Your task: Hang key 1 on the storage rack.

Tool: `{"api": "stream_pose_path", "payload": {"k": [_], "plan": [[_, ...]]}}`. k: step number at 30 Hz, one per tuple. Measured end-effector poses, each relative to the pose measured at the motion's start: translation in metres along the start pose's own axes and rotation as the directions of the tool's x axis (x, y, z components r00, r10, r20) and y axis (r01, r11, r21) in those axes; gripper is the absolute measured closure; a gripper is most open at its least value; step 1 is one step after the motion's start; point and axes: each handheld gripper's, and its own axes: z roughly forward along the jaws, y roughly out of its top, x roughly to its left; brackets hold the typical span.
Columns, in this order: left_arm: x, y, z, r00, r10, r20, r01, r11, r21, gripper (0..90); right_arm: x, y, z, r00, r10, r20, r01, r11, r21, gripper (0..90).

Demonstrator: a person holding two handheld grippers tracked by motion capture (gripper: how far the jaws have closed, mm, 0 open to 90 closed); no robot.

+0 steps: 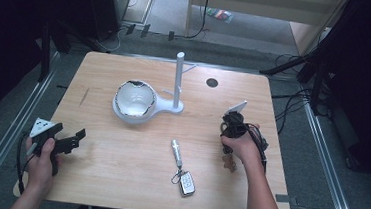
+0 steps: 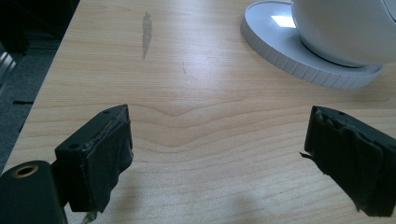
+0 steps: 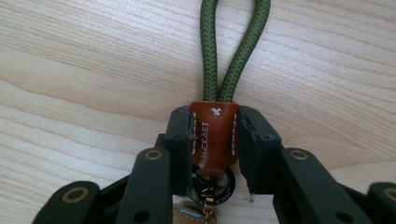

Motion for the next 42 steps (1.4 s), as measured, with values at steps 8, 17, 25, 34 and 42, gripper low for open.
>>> {"api": "stream_pose_path", "payload": {"k": [8,17,25,34,42], "plan": [[0.000,0.000,0.000,1.0000,0.005,-0.003,-0.005,1.0000,0.001,8.1,0.004,-0.006,-0.014,0.9998,-0.020,-0.003,0.020,0.995,-0.100,69.5],[-0.001,0.000,0.000,0.9999,0.010,-0.006,-0.010,1.0000,0.001,8.1,0.011,-0.013,-0.038,0.9986,-0.052,-0.008,0.049,0.971,-0.233,69.8],[-0.001,0.000,0.000,1.0000,0.005,-0.004,-0.005,1.0000,0.001,8.1,0.015,-0.015,-0.051,0.9971,-0.076,-0.006,0.070,0.941,-0.331,70.0],[-0.001,0.000,0.000,1.0000,0.006,-0.004,-0.006,1.0000,0.001,8.1,0.021,-0.015,-0.070,0.9967,-0.080,-0.016,0.064,0.891,-0.449,70.0],[-0.001,0.000,0.000,1.0000,0.006,-0.003,-0.006,1.0000,0.001,8.0,0.026,-0.013,-0.085,0.9951,-0.091,-0.040,0.054,0.832,-0.552,70.0]]}}
